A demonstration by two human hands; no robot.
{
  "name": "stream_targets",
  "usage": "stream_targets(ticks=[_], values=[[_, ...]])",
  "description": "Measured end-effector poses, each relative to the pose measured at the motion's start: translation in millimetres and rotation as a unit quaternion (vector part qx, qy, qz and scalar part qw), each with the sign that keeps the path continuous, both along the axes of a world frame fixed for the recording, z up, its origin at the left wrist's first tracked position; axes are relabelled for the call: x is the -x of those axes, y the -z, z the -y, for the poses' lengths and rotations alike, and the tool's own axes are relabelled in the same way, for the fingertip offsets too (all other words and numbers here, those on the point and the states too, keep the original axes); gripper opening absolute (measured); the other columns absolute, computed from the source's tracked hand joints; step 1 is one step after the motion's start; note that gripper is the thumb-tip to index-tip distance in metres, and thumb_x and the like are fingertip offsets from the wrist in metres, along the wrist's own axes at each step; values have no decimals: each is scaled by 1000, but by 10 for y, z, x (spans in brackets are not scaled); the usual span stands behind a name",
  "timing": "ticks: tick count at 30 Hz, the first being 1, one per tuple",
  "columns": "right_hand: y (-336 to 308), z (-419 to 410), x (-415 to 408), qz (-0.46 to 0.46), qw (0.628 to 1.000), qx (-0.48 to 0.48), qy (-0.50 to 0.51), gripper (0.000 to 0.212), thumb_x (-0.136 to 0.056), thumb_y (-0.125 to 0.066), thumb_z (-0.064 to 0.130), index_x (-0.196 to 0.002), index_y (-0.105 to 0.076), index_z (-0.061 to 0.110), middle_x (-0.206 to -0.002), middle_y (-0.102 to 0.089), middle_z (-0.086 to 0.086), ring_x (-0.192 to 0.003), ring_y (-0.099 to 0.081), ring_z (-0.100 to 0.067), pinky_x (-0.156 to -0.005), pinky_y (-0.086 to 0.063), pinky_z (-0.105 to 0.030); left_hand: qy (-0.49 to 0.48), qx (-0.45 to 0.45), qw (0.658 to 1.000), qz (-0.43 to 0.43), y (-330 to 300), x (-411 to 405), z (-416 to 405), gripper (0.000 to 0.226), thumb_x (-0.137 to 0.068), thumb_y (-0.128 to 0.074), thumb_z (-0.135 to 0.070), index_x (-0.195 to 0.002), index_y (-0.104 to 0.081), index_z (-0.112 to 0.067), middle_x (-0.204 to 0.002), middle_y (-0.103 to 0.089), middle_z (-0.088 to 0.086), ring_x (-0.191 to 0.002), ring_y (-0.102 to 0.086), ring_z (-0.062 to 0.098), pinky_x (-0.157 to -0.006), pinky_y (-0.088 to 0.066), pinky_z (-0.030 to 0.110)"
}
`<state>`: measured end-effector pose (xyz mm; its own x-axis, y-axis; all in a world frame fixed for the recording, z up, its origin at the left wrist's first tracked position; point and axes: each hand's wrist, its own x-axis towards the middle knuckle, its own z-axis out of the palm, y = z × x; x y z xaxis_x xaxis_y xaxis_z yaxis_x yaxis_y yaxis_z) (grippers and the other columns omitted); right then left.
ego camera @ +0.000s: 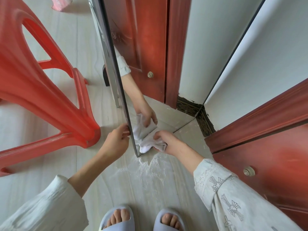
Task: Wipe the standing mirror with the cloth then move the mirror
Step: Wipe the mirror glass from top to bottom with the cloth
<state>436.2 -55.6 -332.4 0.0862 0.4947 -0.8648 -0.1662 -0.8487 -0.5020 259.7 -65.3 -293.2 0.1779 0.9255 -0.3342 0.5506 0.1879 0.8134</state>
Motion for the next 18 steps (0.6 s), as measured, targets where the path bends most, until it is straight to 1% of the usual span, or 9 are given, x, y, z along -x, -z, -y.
stream_targets(ticks=[2, 3, 5, 6, 8, 10, 14, 17, 18], values=[[-171, 6, 54, -13, 1000, -15, -21, 5, -74, -51, 1, -78, -50, 3, -73, -50, -11, -51, -52, -21, -37, -37, -15, 6, 12, 1000, 0, -40, -1, 7, 54, -77, -27, 14, -116, -55, -9, -118, -63, 9, -115, -57, 21, -101, -44, 43], [-278, 4, 54, -22, 999, -25, -27, 4, -76, -51, 0, -74, -49, 3, -65, -52, -10, -44, -53, -19, -35, -35, -13, 9, 14, 1000, -1, -76, -3, 13, 54, -77, -26, 15, -117, -54, -9, -120, -62, 9, -116, -56, 21, -102, -44, 43], [-388, -11, 44, -39, 998, -40, -39, 21, -83, -47, -1, -63, -45, 5, -45, -49, -6, -29, -50, -13, -29, -30, -9, 8, 14, 1000, -2, -134, -1, 12, 55, -78, -26, 16, -120, -52, -7, -121, -61, 9, -116, -56, 21, -103, -43, 40], [-499, -8, 43, -57, 996, -53, -42, 23, -85, -46, -1, -63, -45, 6, -46, -49, -7, -28, -50, -12, -29, -33, -10, 6, 8, 1000, 2, -204, -12, 12, 55, -79, -25, 16, -121, -51, -7, -120, -60, 8, -114, -56, 20, -102, -43, 38], [-614, -3, 29, -88, 992, -82, -41, 22, -85, -48, 1, -64, -48, 7, -56, -52, -8, -35, -54, -12, -35, -42, -14, -2, -3, 1000, 16, -328, -25, 29, 54, -79, -25, 17, -121, -51, -5, -115, -60, 7, -108, -55, 16, -99, -43, 32], [-710, 25, -6, -124, 986, -108, -34, 23, -84, -49, 2, -62, -55, 8, -55, -58, -6, -44, -58, -15, -39, -46, -17, -13, -15, 999, 32, -435, -32, 49, 51, -80, -25, 17, -118, -52, -4, -109, -59, 5, -106, -54, 15, -94, -42, 29], [-782, 153, -188, -114, 986, -121, -15, 24, -82, -50, 1, -60, -59, 10, -60, -61, -5, -51, -62, -18, -50, -43, -21, -21, -29, 998, 45, -551, -23, 115, 48, -83, -29, 12, -122, -49, -6, -119, -58, 9, -115, -54, 20, -98, -43, 33], [-764, 261, -360, -77, 989, -124, 14, 5, -80, -64, 12, -79, -65, 6, -75, -64, -9, -62, -63, -19, -60, -43, -25, -22, -29, 998, 47, -557, -13, 156, 49, -85, -30, 10, -129, -44, -7, -126, -55, 9, -117, -52, 21, -100, -42, 32], [-735, 292, -416, -54, 991, -120, 23, 20, -78, -69, 19, -91, -67, 3, -81, -66, -10, -68, -65, -20, -61, -47, -25, -22, -26, 998, 45, -544, -12, 158, 50, -85, -31, 10, -130, -43, -7, -126, -54, 9, -118, -52, 21, -101, -41, 31]])
